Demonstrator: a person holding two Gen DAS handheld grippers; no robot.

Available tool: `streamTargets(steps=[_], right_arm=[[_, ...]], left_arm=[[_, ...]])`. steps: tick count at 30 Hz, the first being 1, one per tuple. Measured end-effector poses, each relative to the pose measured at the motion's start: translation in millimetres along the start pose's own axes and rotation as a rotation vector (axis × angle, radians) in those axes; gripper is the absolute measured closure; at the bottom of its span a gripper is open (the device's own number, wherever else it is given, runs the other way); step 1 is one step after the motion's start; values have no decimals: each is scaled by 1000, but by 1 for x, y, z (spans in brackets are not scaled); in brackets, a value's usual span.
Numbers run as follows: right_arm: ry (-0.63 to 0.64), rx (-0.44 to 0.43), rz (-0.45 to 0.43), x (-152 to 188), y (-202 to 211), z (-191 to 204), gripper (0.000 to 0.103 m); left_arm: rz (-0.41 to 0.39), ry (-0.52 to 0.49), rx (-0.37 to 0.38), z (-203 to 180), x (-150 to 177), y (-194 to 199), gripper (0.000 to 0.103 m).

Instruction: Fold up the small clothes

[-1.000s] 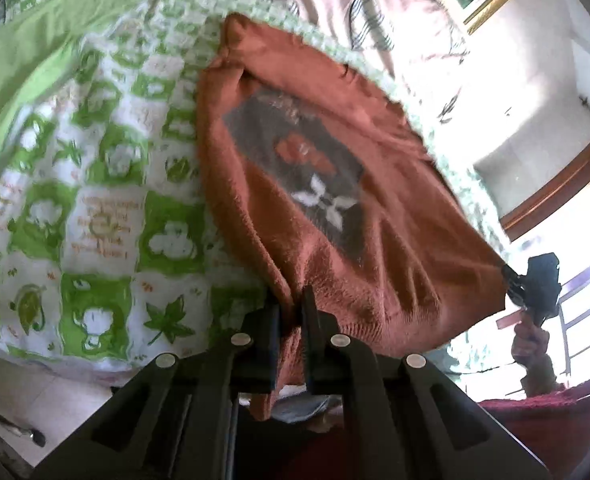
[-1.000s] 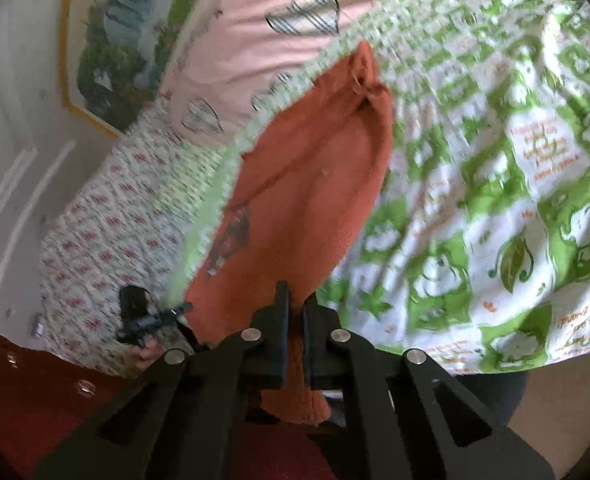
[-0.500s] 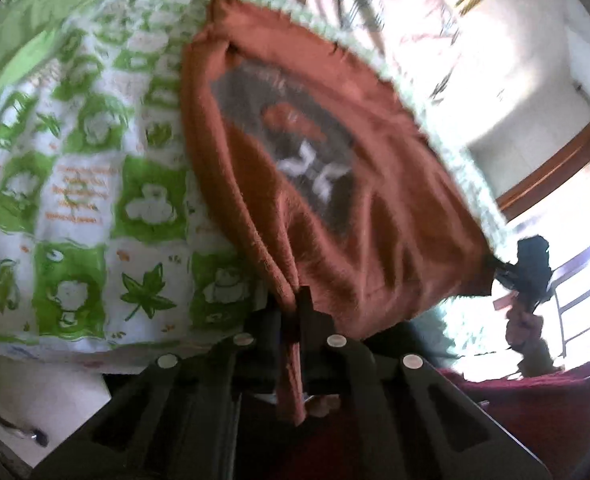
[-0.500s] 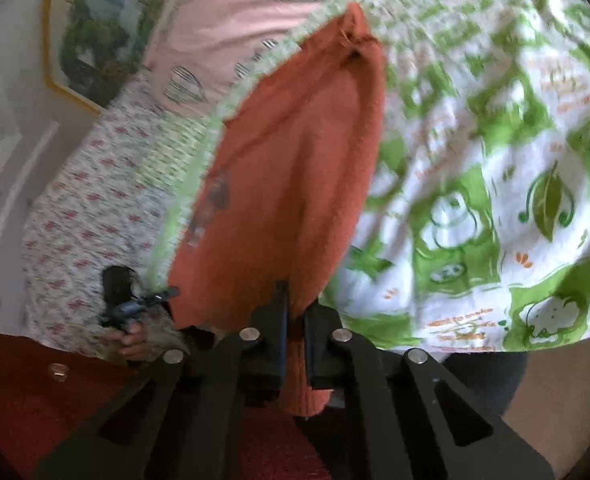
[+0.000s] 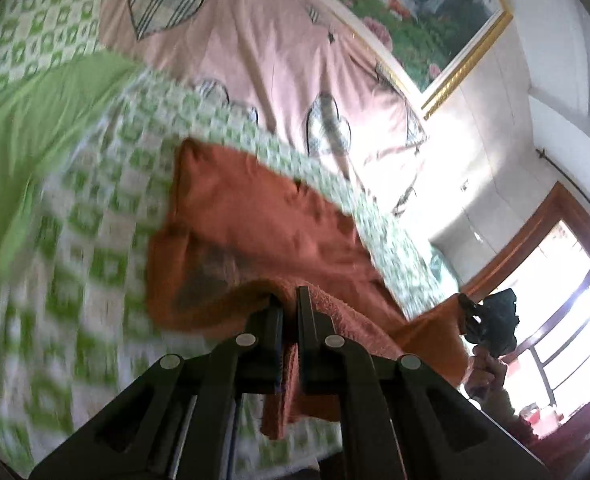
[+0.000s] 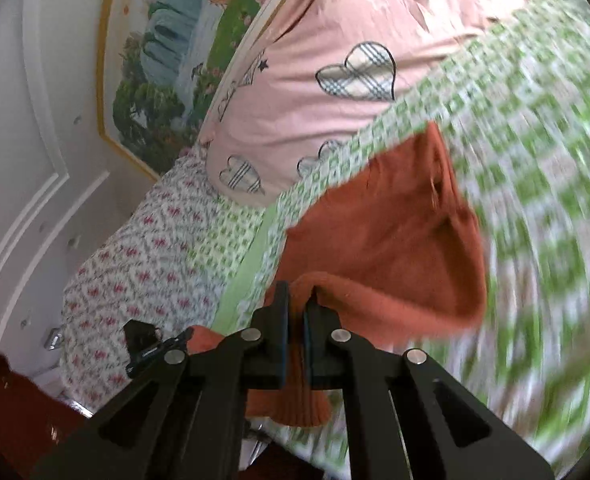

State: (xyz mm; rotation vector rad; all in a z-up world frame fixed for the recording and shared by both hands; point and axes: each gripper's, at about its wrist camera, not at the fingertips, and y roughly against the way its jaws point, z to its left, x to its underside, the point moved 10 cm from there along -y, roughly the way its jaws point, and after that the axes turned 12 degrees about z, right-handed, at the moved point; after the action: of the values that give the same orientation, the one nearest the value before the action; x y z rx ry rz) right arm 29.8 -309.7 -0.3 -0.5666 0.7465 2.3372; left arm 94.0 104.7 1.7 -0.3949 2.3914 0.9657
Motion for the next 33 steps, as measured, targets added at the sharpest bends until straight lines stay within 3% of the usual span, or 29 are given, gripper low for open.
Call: streamTargets(steps=[7,11,16,23,27,31,33], right_arm=[[-40,54,-30,-90,-43,-41,96],[-75,99,-20,-128,-69,-74,96],[-113,168,11,-159,-97,-110,96],[-200,313,93,-161,-127,-170,95],[-271,337,114,-150,-125,-186,92],[-239,397,42,-138,-91,-169,75],[-175,405,50,-127,-92,-146,75]], left_arm=[[-67,29,-9,25,-90,-45,100],[-41,27,-49,45,-133,-87,100],[-17,32,-82,69,-162,-125,100],[60,125,-139,123,-169,-171,99],[143,212,-160,147,-153,-184,93],[141,157,-126,117,-126,-166,76],[189,70,-89,78,-96,-169,73]])
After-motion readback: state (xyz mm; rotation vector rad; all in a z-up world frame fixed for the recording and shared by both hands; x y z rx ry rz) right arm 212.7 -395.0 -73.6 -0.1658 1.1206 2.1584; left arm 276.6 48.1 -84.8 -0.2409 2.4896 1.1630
